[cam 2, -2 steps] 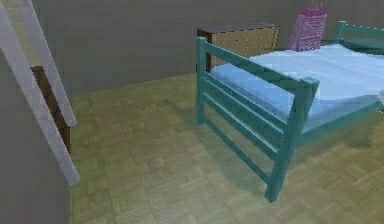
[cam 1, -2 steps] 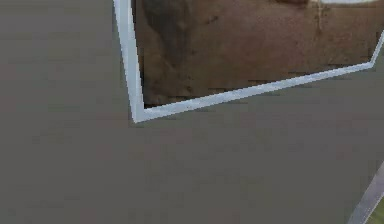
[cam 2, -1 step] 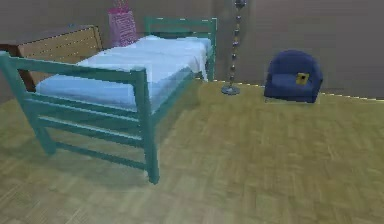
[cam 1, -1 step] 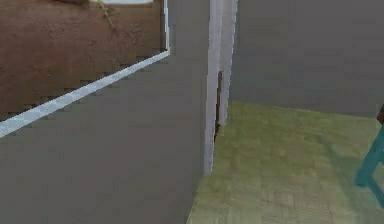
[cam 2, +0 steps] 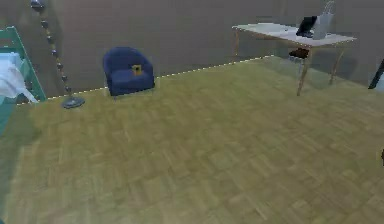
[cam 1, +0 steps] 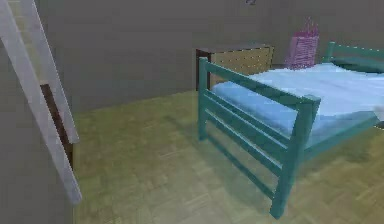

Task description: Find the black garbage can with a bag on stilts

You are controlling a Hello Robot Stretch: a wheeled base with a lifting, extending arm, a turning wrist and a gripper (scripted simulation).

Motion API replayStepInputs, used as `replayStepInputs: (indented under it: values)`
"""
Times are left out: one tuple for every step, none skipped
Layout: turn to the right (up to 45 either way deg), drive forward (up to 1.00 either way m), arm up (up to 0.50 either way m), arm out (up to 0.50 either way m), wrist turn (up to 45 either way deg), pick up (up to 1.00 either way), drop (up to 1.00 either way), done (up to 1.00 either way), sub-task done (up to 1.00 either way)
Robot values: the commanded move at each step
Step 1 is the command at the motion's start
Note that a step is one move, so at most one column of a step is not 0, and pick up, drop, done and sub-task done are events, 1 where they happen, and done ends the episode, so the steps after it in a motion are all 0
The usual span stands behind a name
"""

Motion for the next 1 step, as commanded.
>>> replayStepInputs:
  values:
    - [45.0,0.00,0.00,0.00,0.0,0.00,0.00,0.00,0.00]
